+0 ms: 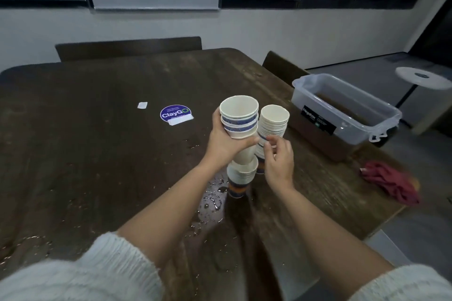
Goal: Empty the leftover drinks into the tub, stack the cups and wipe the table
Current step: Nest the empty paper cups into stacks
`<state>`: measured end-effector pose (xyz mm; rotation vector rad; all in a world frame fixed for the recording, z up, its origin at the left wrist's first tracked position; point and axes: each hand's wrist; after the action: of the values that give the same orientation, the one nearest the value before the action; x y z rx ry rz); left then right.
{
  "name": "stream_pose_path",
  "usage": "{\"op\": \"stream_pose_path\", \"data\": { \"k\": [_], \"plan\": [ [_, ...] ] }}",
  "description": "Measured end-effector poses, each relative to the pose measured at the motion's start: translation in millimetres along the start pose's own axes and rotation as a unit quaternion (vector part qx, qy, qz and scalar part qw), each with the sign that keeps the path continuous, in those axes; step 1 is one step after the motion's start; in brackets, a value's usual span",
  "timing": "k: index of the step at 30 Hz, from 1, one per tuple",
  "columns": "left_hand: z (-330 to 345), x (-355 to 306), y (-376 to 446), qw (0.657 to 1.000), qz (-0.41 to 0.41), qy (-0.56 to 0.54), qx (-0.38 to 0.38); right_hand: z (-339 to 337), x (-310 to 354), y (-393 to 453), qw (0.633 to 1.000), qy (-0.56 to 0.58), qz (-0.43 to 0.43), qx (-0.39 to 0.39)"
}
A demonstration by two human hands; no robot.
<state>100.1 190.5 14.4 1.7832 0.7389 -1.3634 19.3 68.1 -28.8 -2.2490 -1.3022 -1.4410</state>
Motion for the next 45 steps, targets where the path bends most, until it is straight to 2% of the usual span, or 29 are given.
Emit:
{"op": "stream_pose_path", "data": {
  "k": [5,10,14,17,21,23,27,33,37,45],
  "plan": [
    [22,27,-1,0.999,-0.034,0.016,0.012,-8,-32,10,0.999,-0.004,0.002,0.054],
    [25,60,-16,0.992,-0.111,0.029,0.051,-10,-49,12,0.992,0.002,0.011,0.129],
    [29,80,-28,0.99,-0.121,0.037,0.063,-9,-57,13,0.983,-0.01,0.027,0.184],
    [34,93,-33,0.984,-0.148,0.064,0.068,-9,-65,17,0.96,-0.08,0.109,0.247],
    [38,99,-30,0.979,-0.179,0.086,0.048,-19,-76,32,0.885,-0.155,0.261,0.353],
    [37,99,-25,0.978,-0.181,0.094,0.049,-21,-80,44,0.892,-0.095,0.286,0.336],
    [31,99,-18,0.978,-0.179,0.1,0.041,-12,-81,61,0.943,0.059,0.223,0.239],
    [19,104,-16,0.976,-0.185,0.102,0.045,5,-77,64,0.958,0.108,0.19,0.184],
    [15,104,-12,0.975,-0.186,0.105,0.056,17,-76,63,0.965,0.093,0.19,0.157],
    [20,101,-4,0.974,-0.185,0.105,0.076,-6,-77,45,0.972,0.094,0.18,0.117]
  ]
}}
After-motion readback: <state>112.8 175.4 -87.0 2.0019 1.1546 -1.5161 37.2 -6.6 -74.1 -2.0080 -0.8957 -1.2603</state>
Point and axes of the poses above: each hand's wrist, its own y-axis towards the middle knuckle, its own z-axis out of the palm, x = y × z, and after that the axes turned 9 degrees about x, right-handed
